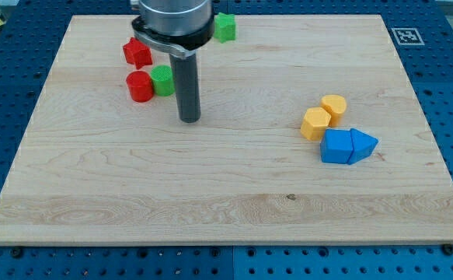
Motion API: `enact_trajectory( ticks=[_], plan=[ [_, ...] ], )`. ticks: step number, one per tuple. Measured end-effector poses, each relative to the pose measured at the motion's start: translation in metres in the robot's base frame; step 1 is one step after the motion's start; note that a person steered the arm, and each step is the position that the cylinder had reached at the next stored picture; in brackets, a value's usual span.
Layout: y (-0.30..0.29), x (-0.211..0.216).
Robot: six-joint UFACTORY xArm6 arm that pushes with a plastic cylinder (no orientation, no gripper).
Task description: Slide red circle and the green circle bit up
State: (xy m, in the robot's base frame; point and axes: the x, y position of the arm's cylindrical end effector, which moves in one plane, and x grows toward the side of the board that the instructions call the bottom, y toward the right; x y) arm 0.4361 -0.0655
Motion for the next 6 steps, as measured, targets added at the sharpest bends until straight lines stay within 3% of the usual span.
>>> enact_trajectory(
  ticks=[3, 6],
  plan=[
    [-0.096, -0.021],
    [-0.064, -0.022]
  ],
)
